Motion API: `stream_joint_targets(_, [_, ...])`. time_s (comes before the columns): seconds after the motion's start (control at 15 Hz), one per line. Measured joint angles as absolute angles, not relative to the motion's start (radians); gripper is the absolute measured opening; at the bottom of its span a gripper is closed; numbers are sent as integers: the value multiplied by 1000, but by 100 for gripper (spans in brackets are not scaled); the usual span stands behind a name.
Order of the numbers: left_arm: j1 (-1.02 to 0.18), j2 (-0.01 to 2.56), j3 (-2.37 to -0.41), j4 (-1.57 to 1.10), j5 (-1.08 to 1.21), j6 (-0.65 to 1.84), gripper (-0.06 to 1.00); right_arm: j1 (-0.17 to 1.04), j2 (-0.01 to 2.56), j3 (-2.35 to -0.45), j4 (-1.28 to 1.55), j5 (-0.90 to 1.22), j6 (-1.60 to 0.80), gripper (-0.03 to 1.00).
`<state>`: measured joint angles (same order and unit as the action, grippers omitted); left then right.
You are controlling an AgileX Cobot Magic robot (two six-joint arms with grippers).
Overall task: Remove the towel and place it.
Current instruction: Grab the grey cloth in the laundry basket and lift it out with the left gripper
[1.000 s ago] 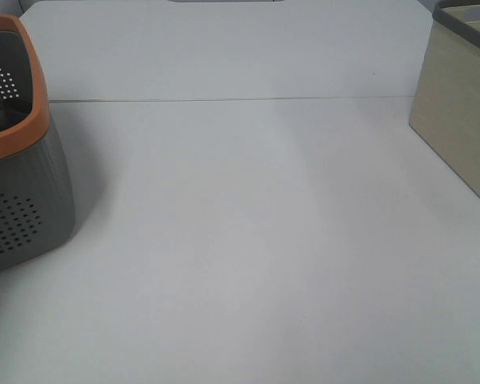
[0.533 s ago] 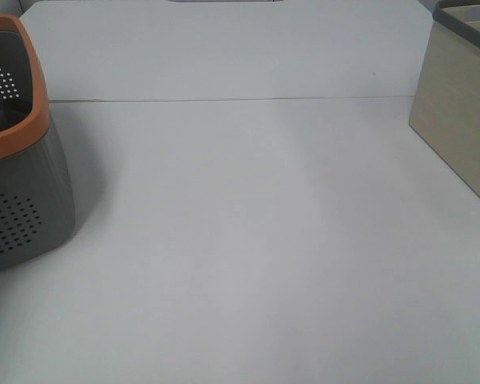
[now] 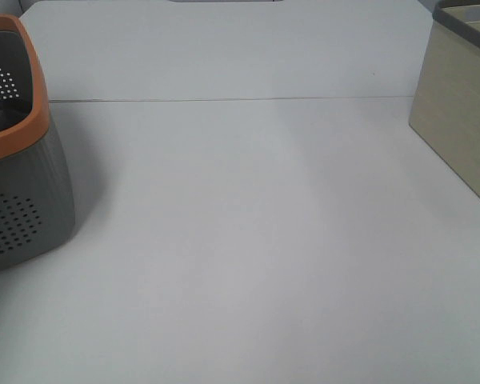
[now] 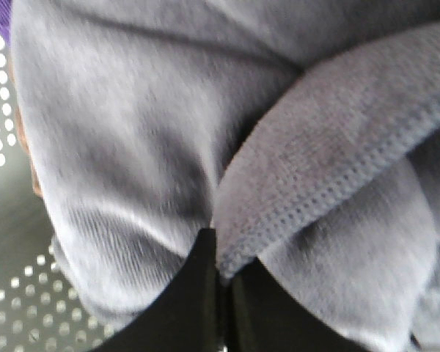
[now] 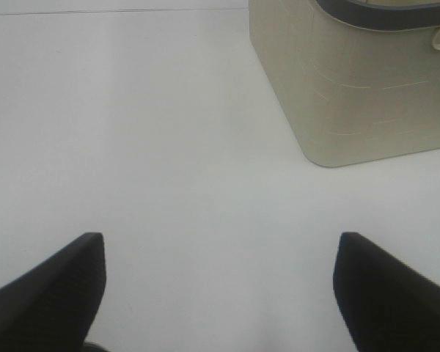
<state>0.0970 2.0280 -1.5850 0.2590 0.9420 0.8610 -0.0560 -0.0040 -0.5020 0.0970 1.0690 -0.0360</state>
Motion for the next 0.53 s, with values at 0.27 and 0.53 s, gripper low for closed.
stream_joint_targets(0.27, [97,1936,-1617,258,1093,861,0,-56,-4,-502,97,1069,-36,75])
stream_joint_targets(0.53, [97,1785,-1702,91,1204,859,0,-56,-4,-502,97,1069,-36,75])
